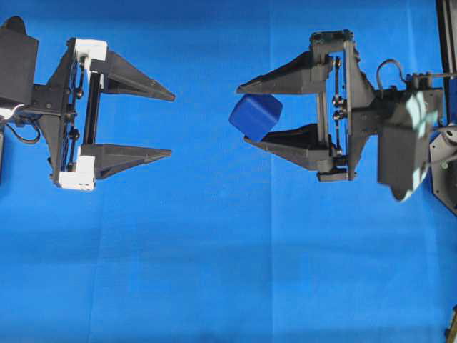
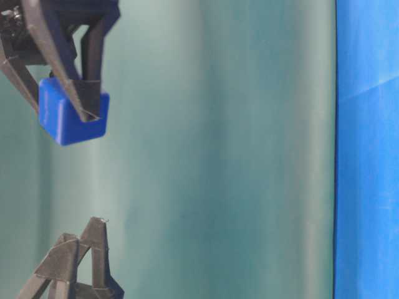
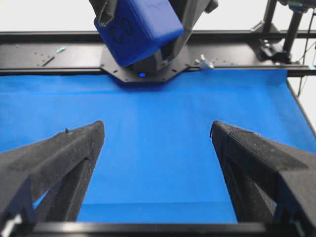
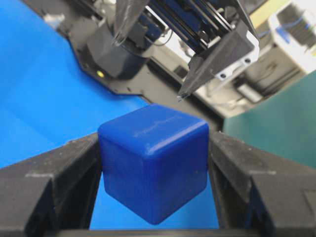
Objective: Handover the blue block to the right arm after grasping it with the left arm, then place it in the designated position.
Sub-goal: 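Open the left gripper and pull the cube away with the right gripper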
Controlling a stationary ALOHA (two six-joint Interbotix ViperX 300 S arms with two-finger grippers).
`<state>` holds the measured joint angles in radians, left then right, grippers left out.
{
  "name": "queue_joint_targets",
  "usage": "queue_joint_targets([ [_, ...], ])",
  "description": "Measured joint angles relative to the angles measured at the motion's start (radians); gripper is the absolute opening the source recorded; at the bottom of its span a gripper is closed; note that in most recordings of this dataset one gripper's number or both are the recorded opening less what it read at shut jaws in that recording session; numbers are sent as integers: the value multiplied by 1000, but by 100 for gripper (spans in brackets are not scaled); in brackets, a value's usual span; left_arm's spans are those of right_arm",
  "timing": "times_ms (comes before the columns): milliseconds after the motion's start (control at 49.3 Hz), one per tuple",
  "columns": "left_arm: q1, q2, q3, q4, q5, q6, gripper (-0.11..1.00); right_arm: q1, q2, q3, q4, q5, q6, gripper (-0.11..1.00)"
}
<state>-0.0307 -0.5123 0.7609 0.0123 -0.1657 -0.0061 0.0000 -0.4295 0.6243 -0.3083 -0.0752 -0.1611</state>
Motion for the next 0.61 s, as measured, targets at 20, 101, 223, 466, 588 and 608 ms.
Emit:
queue_joint_targets([
  [20, 0, 0, 0, 0, 0, 0, 93, 0, -2, 0, 5, 2, 28, 55],
  [101, 0, 0, 0, 0, 0, 0, 93, 2, -15, 0, 20, 3, 132, 55],
  [223, 0, 0, 0, -2, 0, 0, 93, 2, -34, 0, 26, 9, 284, 55],
  [466, 0, 0, 0, 0, 0, 0, 93, 2, -54, 3, 26, 74, 422, 55],
  [588, 0, 0, 0, 0, 2, 0, 93, 0, -55, 3, 28, 87, 425, 55],
  [608, 0, 0, 0, 0, 0, 2, 93, 2, -55, 3, 28, 87, 425, 55],
])
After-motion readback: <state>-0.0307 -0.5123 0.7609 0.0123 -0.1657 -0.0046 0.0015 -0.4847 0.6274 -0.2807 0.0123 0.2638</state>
